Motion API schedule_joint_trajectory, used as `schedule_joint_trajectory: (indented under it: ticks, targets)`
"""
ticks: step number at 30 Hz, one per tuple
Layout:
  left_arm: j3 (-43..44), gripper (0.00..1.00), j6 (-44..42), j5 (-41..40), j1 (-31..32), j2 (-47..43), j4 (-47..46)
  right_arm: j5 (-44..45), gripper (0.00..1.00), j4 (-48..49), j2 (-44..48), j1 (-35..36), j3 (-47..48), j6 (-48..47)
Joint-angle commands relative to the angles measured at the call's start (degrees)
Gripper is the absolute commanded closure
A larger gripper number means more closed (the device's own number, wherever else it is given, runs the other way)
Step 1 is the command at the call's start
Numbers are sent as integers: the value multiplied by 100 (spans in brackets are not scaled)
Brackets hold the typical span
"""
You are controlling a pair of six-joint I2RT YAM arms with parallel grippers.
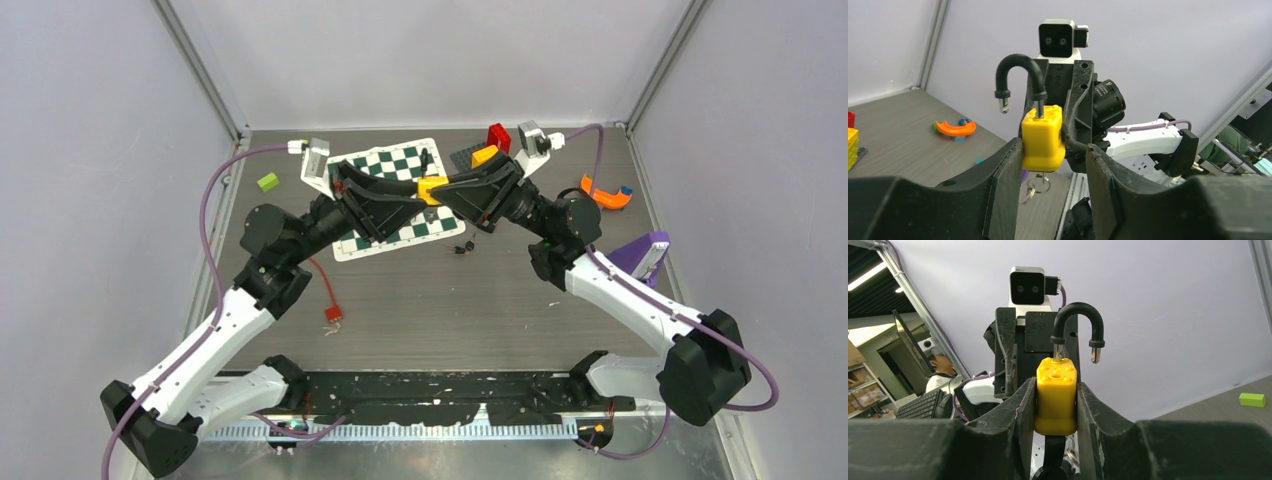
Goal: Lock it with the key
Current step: Lock the lock.
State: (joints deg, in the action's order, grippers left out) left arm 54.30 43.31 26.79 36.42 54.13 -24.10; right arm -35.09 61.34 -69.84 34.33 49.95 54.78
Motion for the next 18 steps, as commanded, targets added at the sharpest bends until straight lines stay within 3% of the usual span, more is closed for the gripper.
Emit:
schedule_joint_trajectory:
  ticks: [1, 9, 12, 14, 18]
  targets:
    - [145, 59, -16, -17, 26, 1, 65, 39, 95, 552, -163, 29, 329, 265]
    - [358, 67, 38, 161, 23, 277, 471, -154, 95, 833, -387, 37, 402, 615]
    - [357, 83, 21, 156, 18, 265, 494, -173, 95, 836, -453, 41, 417, 640]
    - [371, 100, -10, 141, 0, 256, 541, -188, 90, 838, -497, 39, 425, 674]
    - [368, 100, -162, 267, -56, 225, 578, -220, 71, 673, -530, 35, 440, 717]
